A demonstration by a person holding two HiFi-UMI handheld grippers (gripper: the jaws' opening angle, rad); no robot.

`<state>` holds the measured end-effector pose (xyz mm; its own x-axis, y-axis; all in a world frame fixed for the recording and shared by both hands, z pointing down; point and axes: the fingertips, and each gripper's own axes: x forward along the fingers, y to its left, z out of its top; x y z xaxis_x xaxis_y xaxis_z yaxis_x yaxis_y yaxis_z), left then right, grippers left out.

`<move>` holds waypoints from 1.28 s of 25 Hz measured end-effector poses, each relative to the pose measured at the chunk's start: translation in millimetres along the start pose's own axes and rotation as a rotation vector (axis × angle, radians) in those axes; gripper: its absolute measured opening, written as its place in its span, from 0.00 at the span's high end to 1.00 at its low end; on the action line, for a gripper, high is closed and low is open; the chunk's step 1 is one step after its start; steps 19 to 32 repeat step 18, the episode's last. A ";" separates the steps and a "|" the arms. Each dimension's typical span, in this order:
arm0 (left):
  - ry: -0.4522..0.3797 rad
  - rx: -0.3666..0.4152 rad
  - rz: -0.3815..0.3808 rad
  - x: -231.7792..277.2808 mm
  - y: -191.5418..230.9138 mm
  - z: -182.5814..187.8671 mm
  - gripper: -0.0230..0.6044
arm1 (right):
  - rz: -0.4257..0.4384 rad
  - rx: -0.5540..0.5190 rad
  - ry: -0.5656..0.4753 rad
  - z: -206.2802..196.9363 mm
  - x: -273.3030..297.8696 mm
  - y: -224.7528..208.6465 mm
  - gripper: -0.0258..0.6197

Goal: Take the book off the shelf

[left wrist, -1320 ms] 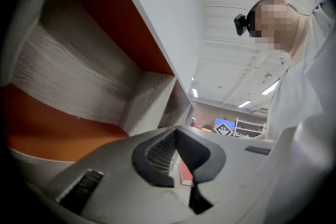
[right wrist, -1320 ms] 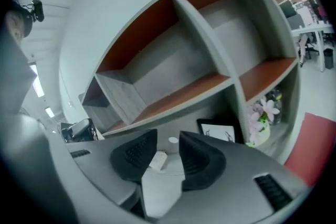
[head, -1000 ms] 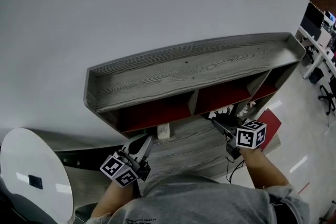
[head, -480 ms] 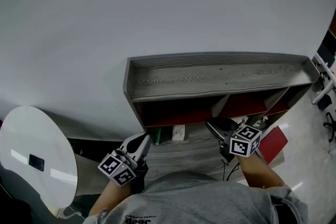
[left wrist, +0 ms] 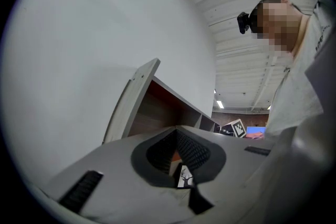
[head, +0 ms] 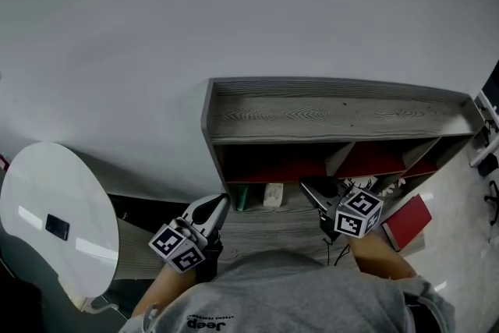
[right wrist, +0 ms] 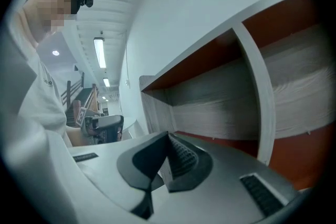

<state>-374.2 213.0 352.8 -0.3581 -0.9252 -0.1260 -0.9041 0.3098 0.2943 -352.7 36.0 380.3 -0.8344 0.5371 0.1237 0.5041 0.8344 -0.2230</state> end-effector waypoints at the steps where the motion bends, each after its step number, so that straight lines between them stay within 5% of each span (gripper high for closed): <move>1: 0.000 -0.001 -0.001 0.7 -0.6 -0.6 0.94 | 0.001 -0.007 0.001 0.2 -0.2 0.5 0.97; 32: 0.007 -0.015 -0.030 8.8 -9.9 -4.8 0.94 | -0.001 -0.024 0.019 -9.1 -12.0 2.7 0.97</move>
